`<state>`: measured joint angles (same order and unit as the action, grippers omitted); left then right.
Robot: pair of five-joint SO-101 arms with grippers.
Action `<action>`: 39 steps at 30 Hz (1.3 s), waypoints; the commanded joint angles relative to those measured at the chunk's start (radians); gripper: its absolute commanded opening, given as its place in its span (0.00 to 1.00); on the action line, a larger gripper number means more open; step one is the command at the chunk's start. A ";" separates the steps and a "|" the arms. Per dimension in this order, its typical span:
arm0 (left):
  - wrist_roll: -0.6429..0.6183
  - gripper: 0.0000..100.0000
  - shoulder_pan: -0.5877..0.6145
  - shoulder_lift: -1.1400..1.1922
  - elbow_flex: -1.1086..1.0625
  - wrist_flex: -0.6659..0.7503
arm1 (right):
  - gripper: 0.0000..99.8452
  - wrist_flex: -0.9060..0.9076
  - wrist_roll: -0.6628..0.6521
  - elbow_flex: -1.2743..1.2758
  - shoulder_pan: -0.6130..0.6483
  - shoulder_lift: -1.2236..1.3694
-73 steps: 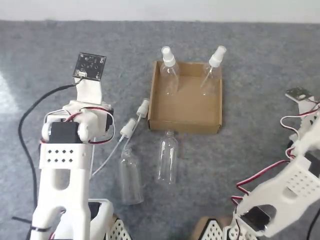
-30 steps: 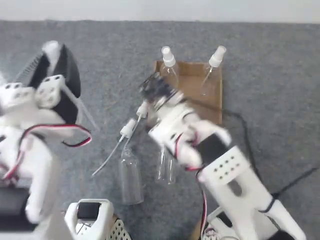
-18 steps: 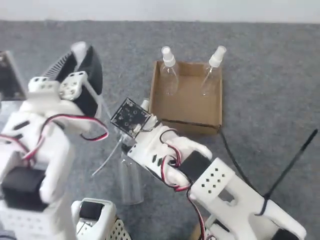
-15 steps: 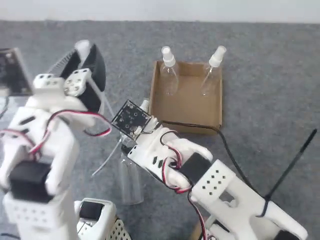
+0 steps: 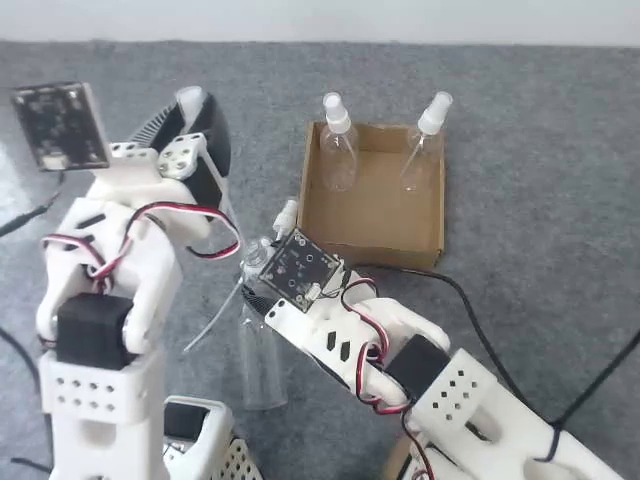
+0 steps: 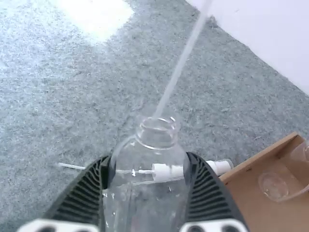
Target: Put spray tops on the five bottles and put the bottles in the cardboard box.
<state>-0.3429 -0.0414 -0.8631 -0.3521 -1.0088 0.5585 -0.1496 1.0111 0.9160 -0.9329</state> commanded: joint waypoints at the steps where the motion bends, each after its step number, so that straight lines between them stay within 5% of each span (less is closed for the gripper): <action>1: -0.014 0.01 0.000 -0.021 -0.007 0.023 | 0.01 -0.015 0.008 -0.011 0.002 -0.036; 14: 0.008 0.01 -0.092 -0.026 -0.053 -0.187 | 0.01 -0.077 0.009 0.046 -0.021 -0.047; 21: 0.025 0.01 -0.098 -0.026 -0.165 -0.140 | 0.00 -0.245 0.276 0.046 -0.134 -0.036; 39: 0.146 0.05 -0.169 -0.026 -0.312 -0.106 | 0.00 -0.401 0.278 0.091 -0.196 0.059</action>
<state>-0.2140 -0.2163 -0.8815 -0.6467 -1.0932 0.2041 0.1158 1.1278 0.7795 -0.8638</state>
